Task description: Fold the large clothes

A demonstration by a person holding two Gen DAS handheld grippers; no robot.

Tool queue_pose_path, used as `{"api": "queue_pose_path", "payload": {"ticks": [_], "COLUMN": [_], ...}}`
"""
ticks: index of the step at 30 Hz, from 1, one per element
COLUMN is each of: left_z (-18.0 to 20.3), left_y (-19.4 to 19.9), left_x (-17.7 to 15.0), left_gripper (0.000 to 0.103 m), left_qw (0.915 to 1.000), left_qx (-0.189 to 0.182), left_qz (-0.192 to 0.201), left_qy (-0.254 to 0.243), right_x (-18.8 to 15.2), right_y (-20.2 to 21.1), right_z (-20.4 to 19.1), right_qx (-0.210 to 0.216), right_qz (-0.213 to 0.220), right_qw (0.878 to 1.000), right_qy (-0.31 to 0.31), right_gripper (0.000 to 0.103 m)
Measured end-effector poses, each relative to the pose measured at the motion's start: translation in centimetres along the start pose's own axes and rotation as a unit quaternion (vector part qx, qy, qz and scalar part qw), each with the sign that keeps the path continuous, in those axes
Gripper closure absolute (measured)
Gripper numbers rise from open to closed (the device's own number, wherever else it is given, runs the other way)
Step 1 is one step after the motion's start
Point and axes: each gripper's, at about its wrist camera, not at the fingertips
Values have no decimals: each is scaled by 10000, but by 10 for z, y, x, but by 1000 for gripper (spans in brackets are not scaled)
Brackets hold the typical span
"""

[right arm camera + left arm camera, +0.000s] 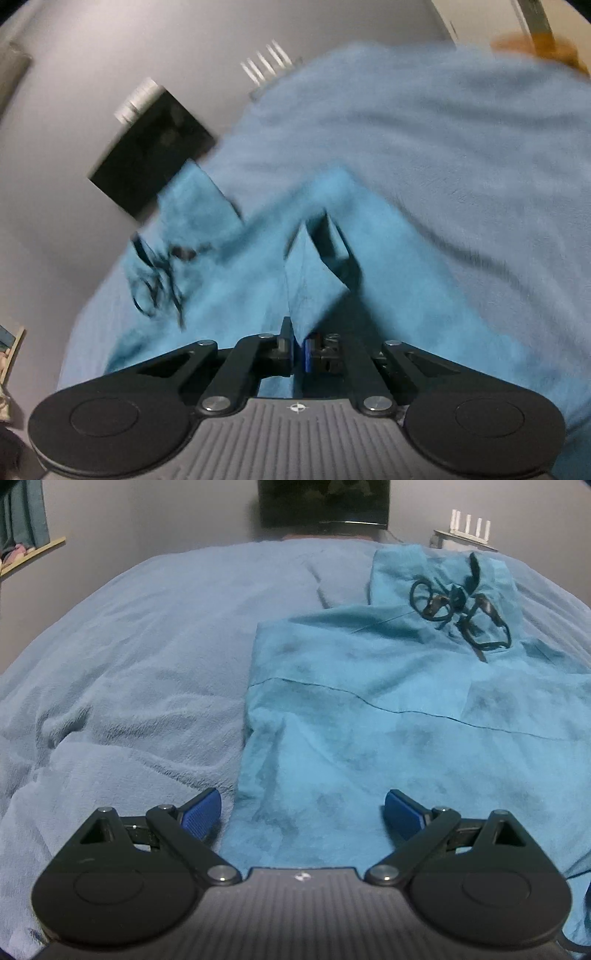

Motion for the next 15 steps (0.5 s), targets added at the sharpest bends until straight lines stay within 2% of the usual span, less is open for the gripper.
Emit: {"api": "queue_pose_path", "payload": {"ticks": [2,3,5,7,9,10,14,15], "left_z": [1,2,1,-2,-5,-7,-9,-9], "left_y": [-2,-3,-7,-10,-13,-15,-17,-17], "left_x": [-1,-1,-1,-1,-1,-2,-3,-4], "left_gripper": [7,7,7,7,7,7,6,5], "left_qw": [10000,10000,9998,9997,9994,9993,9990,9990], "left_qx": [-25,-11,8,-59,-83,-91,-117,-120], "left_qz": [-29,-58,-169,-244,-308,-332,-356,-352], "left_qy": [-60,-72,-42,53,132,163,229,235], "right_x": [9,11,12,9,10,10,2,0], "right_y": [-3,-7,-23,-32,-24,-18,-4,-3], "right_z": [-7,-7,1,10,7,0,-27,-31], "right_qx": [-355,-505,-1097,-1414,-1431,-1486,-1681,-1653], "right_qz": [207,153,-338,-561,-357,-115,666,722], "right_qw": [9985,9980,9931,9883,9891,9887,9783,9766], "right_qy": [357,358,255,96,50,153,1008,1175], "right_gripper": [96,94,77,71,62,55,49,48]}}
Point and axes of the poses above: each gripper's, at about its wrist camera, not at the fingertips, and y roughly against the way its jaws point, z to its right, x to its top, and after that the axes turned 9 degrees about -z, right-handed
